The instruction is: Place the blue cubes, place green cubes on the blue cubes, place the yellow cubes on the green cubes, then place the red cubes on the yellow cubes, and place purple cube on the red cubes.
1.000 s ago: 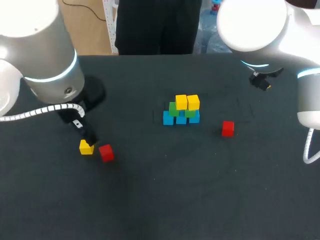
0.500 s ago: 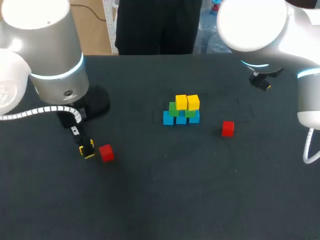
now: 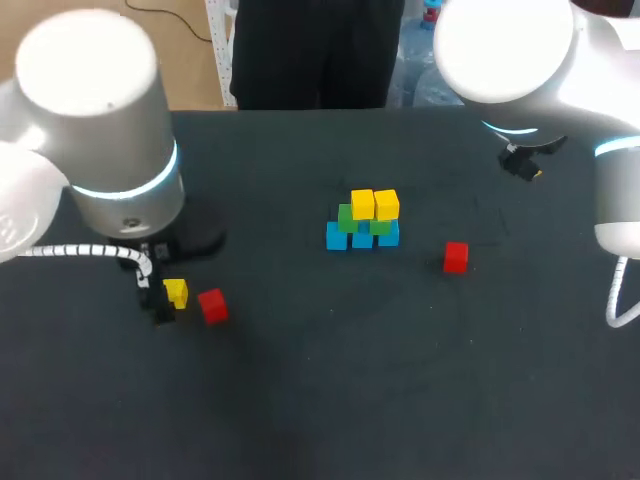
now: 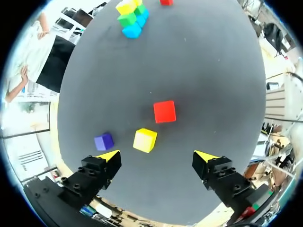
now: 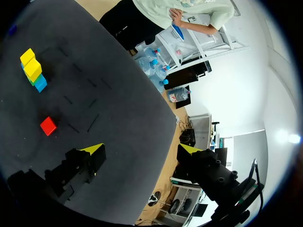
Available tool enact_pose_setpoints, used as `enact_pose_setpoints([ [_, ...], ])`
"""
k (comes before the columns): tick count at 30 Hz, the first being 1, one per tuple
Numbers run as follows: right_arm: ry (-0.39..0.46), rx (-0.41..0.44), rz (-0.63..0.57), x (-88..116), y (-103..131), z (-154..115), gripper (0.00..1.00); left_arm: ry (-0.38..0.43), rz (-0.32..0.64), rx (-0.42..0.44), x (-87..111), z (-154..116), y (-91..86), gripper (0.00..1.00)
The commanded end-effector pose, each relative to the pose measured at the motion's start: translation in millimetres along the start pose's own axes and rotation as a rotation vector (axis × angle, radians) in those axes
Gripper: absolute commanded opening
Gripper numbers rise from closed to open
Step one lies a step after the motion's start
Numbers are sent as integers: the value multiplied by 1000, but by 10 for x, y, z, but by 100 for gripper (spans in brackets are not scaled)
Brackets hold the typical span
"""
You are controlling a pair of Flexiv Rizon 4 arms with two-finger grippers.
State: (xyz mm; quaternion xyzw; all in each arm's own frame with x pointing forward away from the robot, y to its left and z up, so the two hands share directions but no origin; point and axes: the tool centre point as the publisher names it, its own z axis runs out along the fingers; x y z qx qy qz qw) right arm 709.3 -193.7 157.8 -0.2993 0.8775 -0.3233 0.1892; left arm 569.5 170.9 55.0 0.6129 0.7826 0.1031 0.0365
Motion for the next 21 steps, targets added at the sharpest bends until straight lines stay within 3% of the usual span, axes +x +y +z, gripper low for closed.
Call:
enact_pose_setpoints([
  [1,-4,1,1,13,-2,6,100,53,19,2,-36,25,-18,100],
  [13,-4,1,1,13,-2,6,100,102,63,3,-124,167,83,100],
  [21,-4,1,1,13,-2,6,100,192,-9,8,-82,296,110,100],
])
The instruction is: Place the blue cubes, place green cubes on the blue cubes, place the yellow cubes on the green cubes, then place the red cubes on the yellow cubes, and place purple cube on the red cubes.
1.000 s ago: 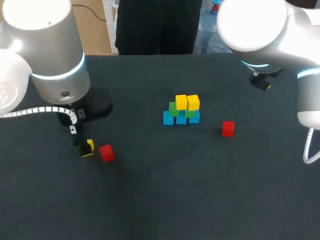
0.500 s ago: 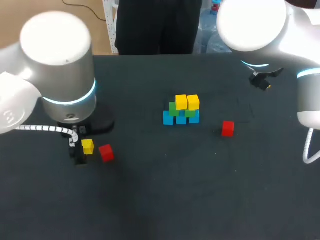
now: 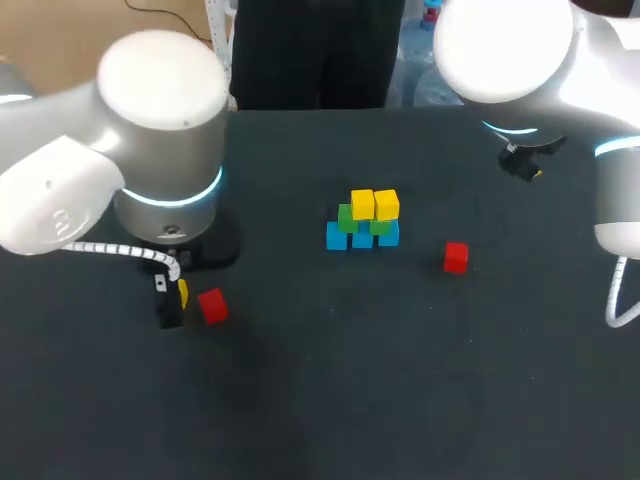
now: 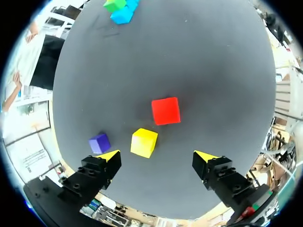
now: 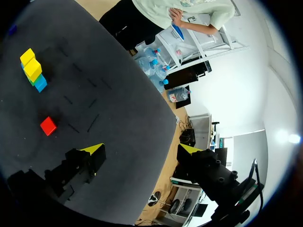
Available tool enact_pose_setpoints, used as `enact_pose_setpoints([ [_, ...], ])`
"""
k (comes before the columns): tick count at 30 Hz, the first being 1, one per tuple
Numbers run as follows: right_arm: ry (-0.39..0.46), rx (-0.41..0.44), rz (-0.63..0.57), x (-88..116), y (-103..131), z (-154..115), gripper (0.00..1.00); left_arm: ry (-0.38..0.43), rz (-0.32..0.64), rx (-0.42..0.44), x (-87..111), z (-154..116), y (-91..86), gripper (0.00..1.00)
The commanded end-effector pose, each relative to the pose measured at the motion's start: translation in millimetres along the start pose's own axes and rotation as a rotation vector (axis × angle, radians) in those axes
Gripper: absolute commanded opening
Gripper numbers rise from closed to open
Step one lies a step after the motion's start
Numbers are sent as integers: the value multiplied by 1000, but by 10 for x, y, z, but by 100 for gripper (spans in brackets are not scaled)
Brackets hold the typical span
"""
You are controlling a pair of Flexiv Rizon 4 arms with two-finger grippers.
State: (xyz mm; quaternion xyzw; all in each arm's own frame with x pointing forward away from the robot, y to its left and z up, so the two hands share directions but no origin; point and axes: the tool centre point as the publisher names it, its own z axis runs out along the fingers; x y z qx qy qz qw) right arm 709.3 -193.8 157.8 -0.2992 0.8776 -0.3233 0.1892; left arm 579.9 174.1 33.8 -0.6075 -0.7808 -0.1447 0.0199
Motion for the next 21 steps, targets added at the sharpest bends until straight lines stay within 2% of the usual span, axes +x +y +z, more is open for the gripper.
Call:
enact_pose_setpoints([
  [1,-4,1,1,12,-1,5,100,60,-29,1,-80,67,57,100],
  [21,-4,1,1,12,-1,5,100,108,-45,8,-75,161,53,100],
])
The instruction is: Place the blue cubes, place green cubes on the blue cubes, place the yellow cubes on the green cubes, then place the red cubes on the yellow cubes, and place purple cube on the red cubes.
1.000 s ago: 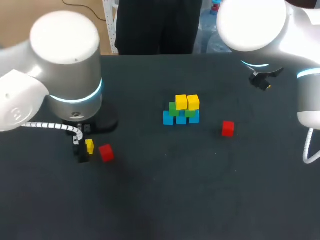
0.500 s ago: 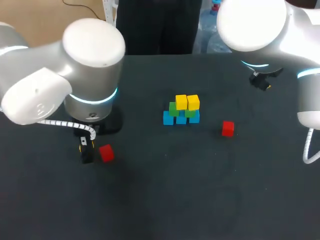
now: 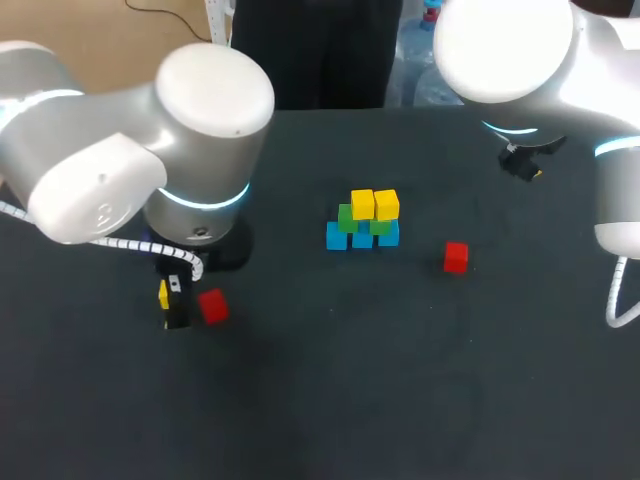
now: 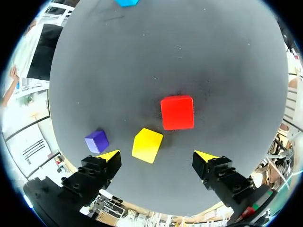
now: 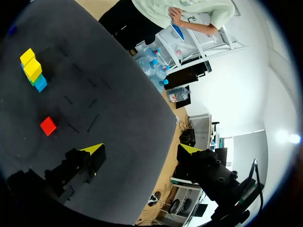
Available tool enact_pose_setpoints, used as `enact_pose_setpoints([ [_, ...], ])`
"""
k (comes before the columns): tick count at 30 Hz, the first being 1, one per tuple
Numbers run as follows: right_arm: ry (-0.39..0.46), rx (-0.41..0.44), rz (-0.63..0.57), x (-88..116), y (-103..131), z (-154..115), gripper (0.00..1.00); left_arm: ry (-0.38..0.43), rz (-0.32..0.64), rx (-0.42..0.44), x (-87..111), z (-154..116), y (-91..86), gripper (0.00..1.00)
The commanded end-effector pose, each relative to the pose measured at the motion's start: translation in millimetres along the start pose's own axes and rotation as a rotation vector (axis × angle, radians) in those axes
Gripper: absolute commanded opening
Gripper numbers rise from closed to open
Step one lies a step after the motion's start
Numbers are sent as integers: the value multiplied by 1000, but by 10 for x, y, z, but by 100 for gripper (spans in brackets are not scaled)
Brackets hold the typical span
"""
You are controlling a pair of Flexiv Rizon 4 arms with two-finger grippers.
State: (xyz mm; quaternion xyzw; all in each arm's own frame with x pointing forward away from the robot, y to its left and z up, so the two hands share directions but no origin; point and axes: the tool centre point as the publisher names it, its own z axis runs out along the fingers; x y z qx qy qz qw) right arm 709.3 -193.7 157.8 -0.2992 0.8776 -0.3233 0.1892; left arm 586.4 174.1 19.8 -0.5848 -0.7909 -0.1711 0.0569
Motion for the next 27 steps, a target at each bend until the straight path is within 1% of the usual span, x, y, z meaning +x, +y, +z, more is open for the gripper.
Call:
enact_pose_setpoints([
  [1,-4,1,1,12,-2,5,100,12,-18,0,-30,21,20,100],
  [6,-4,1,1,12,-2,5,100,-12,-32,8,-86,26,31,100],
  [11,-4,1,1,12,-2,5,100,-38,-5,20,-147,15,41,99],
  [12,-4,1,1,12,-2,5,100,-46,1,25,-149,16,41,87],
  [13,-4,1,1,12,-2,5,100,-51,7,37,-151,16,44,81],
  [14,-4,1,1,12,-2,5,100,-65,3,44,-149,-1,51,100],
  [15,-4,1,1,12,-2,5,100,-84,-12,51,-150,-18,70,100],
  [17,-4,1,1,12,-2,5,100,-97,-19,56,-149,-52,89,100],
  [20,-4,1,1,12,-2,5,100,-177,-41,60,-158,-228,141,100],
  [21,-4,1,1,12,-2,5,100,-208,-67,49,-155,-320,184,100],
  [22,-4,1,1,12,-2,5,100,-255,-95,44,-144,-437,233,100],
  [23,-4,1,1,12,-2,5,100,-309,-137,56,-125,-574,287,100],
  [27,-4,1,1,12,-2,5,100,-309,-137,56,-125,-574,287,100],
])
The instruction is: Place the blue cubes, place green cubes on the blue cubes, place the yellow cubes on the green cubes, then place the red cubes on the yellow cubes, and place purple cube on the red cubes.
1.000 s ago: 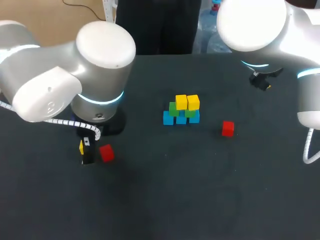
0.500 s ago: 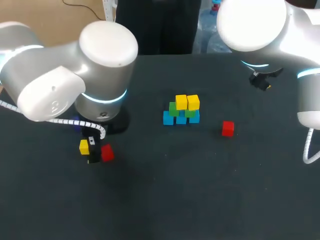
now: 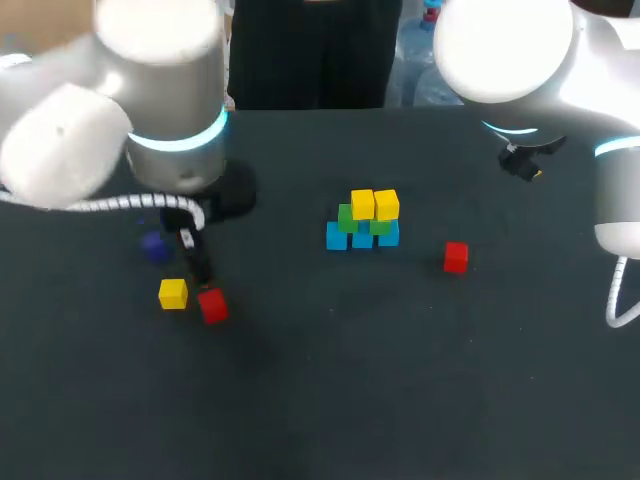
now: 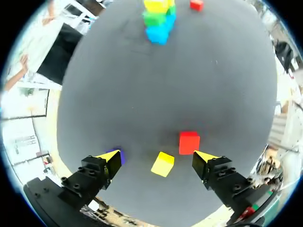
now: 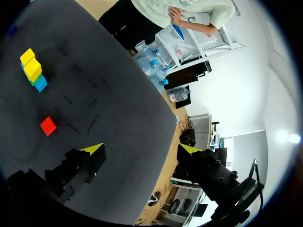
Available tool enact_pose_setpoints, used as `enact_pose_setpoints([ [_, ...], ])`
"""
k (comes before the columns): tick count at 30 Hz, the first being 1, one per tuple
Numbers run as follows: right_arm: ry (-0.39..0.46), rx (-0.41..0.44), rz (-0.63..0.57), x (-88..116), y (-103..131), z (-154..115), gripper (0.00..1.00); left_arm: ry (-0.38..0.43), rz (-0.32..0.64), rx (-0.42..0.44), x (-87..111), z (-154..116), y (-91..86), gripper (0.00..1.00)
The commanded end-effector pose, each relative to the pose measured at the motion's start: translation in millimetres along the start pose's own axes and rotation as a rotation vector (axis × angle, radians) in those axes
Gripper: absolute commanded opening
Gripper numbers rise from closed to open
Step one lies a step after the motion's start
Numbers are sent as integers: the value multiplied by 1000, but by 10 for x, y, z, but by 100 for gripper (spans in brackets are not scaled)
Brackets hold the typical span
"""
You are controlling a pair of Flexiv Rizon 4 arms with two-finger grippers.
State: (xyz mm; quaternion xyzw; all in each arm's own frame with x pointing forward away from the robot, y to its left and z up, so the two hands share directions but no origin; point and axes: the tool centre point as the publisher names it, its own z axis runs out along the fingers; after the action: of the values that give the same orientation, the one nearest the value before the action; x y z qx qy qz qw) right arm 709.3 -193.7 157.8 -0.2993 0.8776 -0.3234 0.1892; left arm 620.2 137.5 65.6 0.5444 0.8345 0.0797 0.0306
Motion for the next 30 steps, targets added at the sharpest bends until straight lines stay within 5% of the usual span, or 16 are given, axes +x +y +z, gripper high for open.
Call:
enact_pose_setpoints([
  [1,-4,1,1,12,-2,5,100,-72,1,-1,163,-99,-13,100],
  [15,-4,1,1,12,-2,5,100,-72,1,-1,163,-99,-13,100],
  [17,-4,1,1,12,-2,5,100,-70,93,-41,140,-94,-181,100],
  [22,-4,1,1,12,-2,5,100,-1,194,-99,310,76,-363,100],
  [30,-4,1,1,12,-2,5,100,83,217,-168,658,307,-275,100],
])
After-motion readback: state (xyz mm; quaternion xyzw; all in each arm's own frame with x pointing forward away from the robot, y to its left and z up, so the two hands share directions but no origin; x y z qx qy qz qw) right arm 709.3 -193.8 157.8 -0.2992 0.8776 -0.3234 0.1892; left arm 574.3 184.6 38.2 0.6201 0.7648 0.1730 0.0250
